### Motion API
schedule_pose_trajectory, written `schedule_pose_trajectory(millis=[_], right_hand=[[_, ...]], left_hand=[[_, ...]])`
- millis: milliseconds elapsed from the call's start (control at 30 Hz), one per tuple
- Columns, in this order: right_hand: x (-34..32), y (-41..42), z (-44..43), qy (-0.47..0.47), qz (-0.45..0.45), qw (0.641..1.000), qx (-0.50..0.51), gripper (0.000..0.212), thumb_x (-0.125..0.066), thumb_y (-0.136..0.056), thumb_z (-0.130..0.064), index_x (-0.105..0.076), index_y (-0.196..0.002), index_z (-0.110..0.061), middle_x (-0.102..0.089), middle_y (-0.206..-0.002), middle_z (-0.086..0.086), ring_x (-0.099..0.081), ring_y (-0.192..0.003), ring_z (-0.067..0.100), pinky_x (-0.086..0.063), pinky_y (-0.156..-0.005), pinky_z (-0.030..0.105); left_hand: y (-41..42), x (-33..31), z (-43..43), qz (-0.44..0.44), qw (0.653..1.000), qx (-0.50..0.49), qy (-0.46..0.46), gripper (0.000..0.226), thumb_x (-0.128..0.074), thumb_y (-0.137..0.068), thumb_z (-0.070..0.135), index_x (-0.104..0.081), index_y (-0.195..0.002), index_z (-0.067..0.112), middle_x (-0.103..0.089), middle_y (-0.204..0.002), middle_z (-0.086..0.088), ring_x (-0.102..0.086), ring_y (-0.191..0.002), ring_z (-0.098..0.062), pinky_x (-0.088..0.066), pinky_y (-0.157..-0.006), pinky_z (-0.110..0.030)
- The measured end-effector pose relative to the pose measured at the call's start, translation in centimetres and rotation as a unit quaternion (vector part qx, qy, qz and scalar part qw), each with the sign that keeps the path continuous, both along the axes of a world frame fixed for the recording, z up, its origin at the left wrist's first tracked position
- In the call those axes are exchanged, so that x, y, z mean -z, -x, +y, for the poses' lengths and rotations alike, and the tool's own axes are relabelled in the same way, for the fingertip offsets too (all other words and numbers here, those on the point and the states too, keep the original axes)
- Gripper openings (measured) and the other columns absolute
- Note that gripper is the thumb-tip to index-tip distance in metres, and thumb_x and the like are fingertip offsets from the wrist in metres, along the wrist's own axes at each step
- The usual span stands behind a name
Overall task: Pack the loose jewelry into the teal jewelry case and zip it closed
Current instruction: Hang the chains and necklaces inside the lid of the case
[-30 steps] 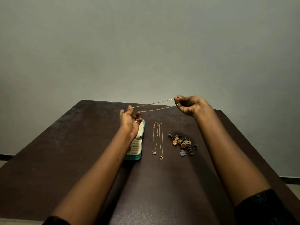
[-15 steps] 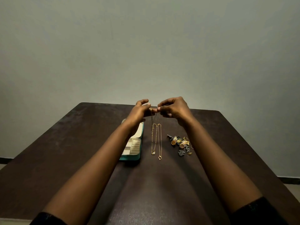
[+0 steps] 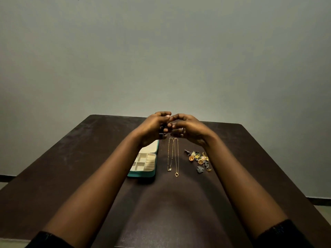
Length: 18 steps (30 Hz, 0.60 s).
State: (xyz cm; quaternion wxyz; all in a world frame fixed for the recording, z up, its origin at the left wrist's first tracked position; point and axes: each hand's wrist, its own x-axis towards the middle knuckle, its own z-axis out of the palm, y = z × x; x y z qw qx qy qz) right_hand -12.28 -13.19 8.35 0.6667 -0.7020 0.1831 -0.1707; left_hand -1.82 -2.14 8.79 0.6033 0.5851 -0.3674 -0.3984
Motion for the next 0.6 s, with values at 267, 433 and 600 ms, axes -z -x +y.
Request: schedule_pose_trajectory(millis=[267,433,600], right_hand=[[1.0,-0.4,0.5,-0.079,-0.025,0.996,-0.021,0.017,-0.058,-0.083,0.006,-0.061,-0.091,-0.009,-0.067,-0.078,0.003,-0.066,-0.071,0.017,-0.054,-0.076,0.028],[1.8,-0.8,0.9,-0.069,-0.012,0.996,0.052,0.013,-0.058,-0.084,0.004,-0.061,-0.082,-0.008,-0.061,-0.073,0.004,-0.063,-0.059,0.012,-0.058,-0.065,0.026],[2.6,-1.2,1.6,-0.012,0.013,0.995,0.095,0.014,-0.06,-0.083,0.007,-0.061,-0.078,-0.007,-0.062,-0.071,0.006,-0.06,-0.062,0.015,-0.057,-0.06,0.026]], left_hand=[[-1.2,-0.7,1.3,0.008,1.0,-0.002,-0.027,0.031,-0.049,-0.095,0.015,-0.046,-0.126,0.015,-0.053,-0.081,-0.002,-0.046,-0.053,-0.007,-0.036,-0.051,-0.021],[-2.3,-1.1,2.2,0.03,0.999,-0.038,-0.012,0.02,-0.055,-0.09,0.008,-0.055,-0.11,0.011,-0.056,-0.076,-0.003,-0.05,-0.058,-0.009,-0.046,-0.051,-0.019],[-3.3,-0.8,2.9,0.016,0.997,-0.068,-0.026,0.008,-0.056,-0.09,0.004,-0.059,-0.095,0.01,-0.06,-0.074,-0.005,-0.054,-0.056,-0.007,-0.049,-0.05,-0.017]])
